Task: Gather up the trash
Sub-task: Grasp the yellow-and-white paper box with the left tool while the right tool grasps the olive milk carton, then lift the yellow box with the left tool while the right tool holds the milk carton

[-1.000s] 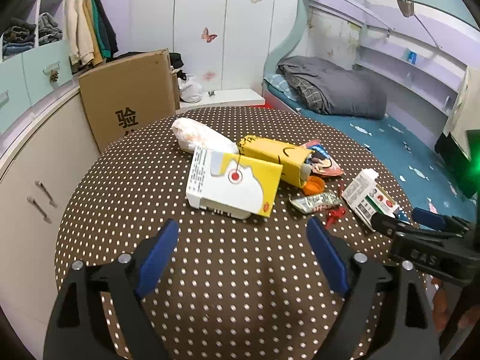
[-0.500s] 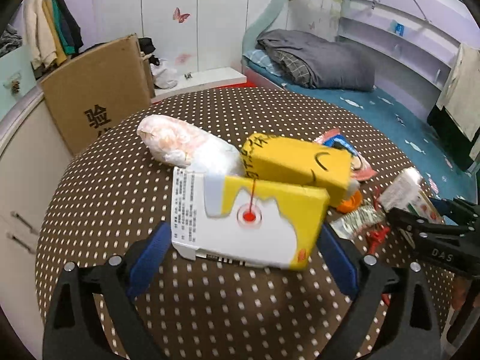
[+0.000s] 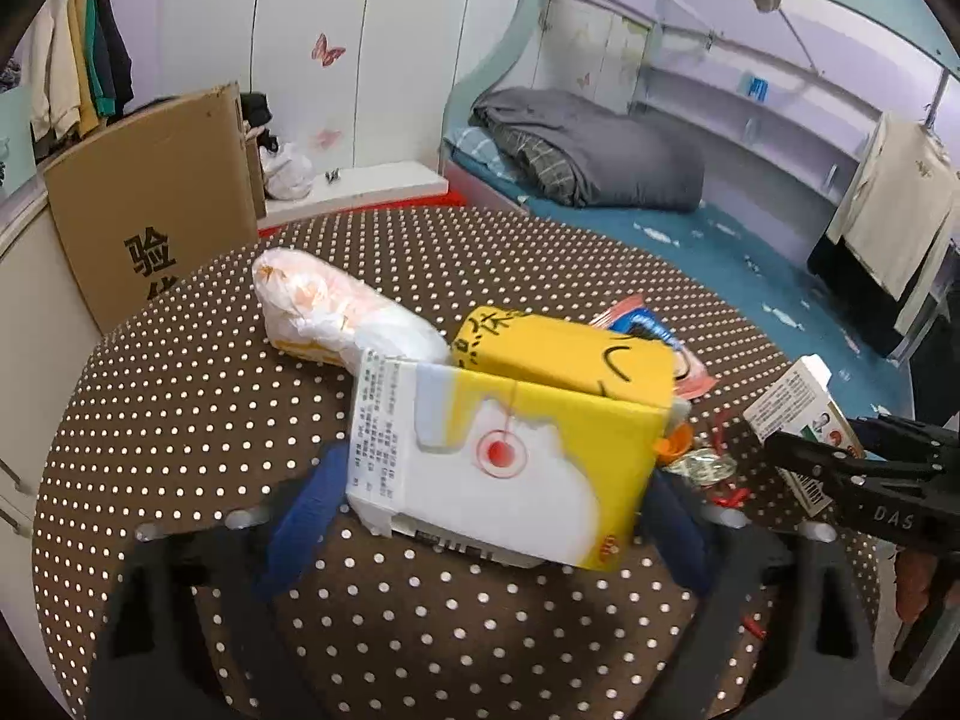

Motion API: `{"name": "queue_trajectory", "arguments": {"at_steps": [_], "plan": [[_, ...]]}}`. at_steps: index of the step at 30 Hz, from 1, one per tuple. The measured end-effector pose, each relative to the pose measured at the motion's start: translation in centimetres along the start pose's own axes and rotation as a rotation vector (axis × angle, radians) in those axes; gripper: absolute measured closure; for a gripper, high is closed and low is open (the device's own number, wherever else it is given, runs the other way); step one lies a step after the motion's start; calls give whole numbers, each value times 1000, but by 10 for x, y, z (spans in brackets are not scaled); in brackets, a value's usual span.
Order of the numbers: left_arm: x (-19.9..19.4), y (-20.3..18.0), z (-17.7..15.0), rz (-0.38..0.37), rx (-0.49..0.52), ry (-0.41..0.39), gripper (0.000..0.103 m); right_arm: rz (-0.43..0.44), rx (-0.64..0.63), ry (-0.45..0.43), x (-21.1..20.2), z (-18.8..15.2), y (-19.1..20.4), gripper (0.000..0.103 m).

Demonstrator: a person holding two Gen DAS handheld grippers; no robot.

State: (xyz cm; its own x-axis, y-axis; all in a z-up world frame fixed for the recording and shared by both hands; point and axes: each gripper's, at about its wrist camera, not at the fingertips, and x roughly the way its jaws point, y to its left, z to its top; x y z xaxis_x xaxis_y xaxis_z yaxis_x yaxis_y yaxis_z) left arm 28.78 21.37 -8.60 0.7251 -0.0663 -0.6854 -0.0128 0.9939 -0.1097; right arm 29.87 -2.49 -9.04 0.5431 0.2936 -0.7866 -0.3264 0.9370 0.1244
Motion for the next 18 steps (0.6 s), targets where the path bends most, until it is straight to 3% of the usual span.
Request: {"name": "queue_trajectory", "arguments": {"at_steps": [1, 3, 5, 8, 10, 12, 13, 14, 15, 18], "plan": [[0, -2, 0, 18, -2, 10, 67, 0, 0, -6, -3, 0, 0, 51], [0, -1, -3, 35, -16, 24, 67, 7, 0, -17, -11, -2, 1, 51], [1, -2, -9, 33, -14, 39, 86, 8, -5, -27, -18, -4, 2, 51], [0, -3, -17, 31, -8, 56, 101, 11, -10, -32, -25, -7, 2, 51], [-2, -3, -21, 44, -9, 58, 103, 14, -7, -29, -27, -9, 1, 51], [-5, -4, -22, 67, 9, 48, 99, 18, -7, -28, -28, -8, -1, 51], [-6, -5, -22, 88, 15, 48, 80, 20, -9, -28, -29, -9, -1, 51], [-7, -6, -21, 100, 18, 46, 43, 22, -10, -29, -29, -9, -2, 51], [-9, -7, -18, 104, 22, 25, 33, 24, -12, -29, -28, -9, -2, 51], [-10, -13, -11, 114, 47, 6, 32, 27, -11, -26, -27, -7, -3, 51]]}}
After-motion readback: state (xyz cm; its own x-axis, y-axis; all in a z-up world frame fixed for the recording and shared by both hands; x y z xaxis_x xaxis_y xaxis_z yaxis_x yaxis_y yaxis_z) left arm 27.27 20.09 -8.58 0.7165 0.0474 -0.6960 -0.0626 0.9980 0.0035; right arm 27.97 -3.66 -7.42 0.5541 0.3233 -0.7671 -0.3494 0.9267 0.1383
